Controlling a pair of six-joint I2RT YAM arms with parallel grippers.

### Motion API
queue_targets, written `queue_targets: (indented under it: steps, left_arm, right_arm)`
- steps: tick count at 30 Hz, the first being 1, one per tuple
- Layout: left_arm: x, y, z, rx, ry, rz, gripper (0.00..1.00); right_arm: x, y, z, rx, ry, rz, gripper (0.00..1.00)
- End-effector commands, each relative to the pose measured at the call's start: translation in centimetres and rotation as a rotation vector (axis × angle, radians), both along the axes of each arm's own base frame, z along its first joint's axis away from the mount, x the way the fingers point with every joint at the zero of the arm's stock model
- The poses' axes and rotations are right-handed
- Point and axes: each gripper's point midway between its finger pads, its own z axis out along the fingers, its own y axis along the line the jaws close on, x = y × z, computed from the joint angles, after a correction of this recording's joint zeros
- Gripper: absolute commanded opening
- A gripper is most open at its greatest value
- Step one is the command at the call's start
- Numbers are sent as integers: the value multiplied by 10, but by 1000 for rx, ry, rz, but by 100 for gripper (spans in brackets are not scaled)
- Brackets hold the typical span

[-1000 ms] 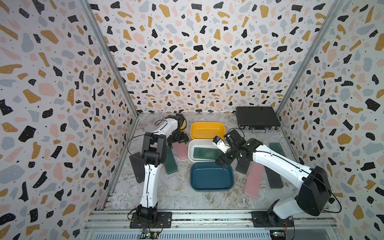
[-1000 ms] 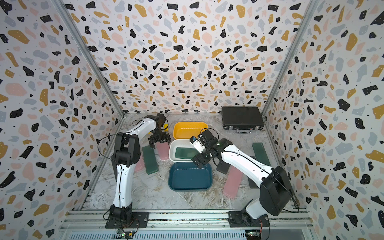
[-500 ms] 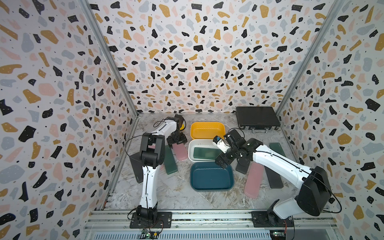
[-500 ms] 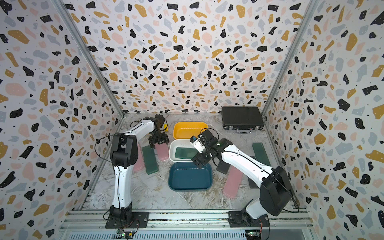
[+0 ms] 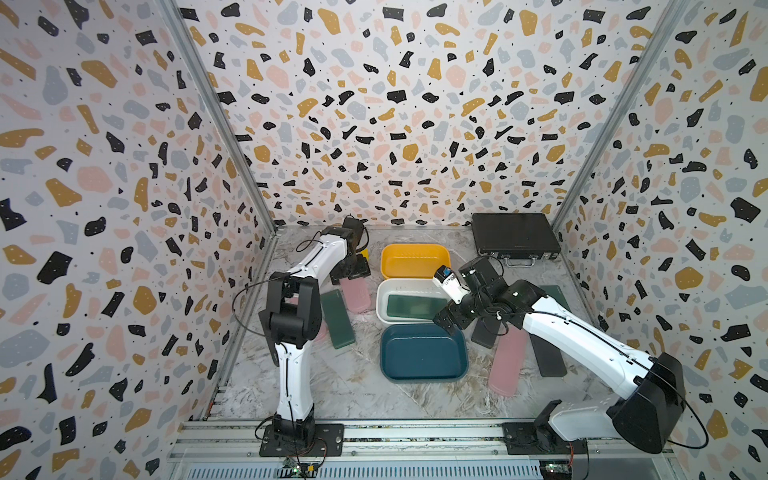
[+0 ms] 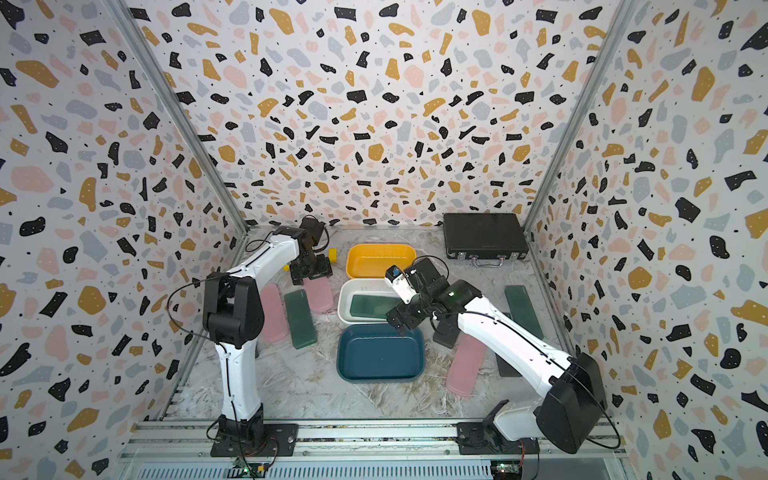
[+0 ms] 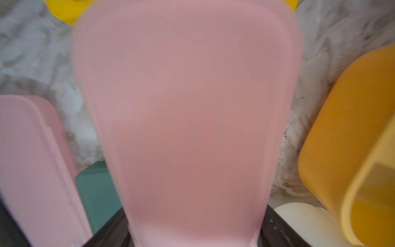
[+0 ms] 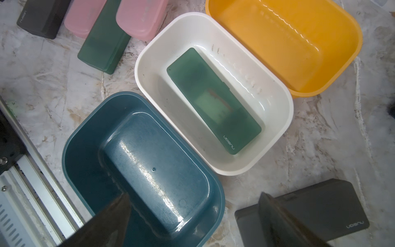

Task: Place the pencil cases by color into the storage box
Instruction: Pick up the pencil case from the center of the board.

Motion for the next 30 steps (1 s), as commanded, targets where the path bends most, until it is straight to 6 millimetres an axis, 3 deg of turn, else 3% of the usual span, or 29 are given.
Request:
queue_targets:
  steps: [1, 14, 22, 30]
  left_arm:
    - [12, 5, 41, 42, -117, -57, 80]
    - [31, -17, 122, 28, -391, -356, 83]
    - [43, -54, 156, 1, -588, -641, 84]
    - [53, -104, 169, -59, -724, -910, 82]
  right_arm:
    - [-4, -9, 10, 14, -12, -52, 98]
    - [-10, -39, 22, 34, -57, -202, 98]
    - [-11, -53, 24, 58, -86, -267, 98]
    - [-6, -62, 18, 76, -88, -321, 98]
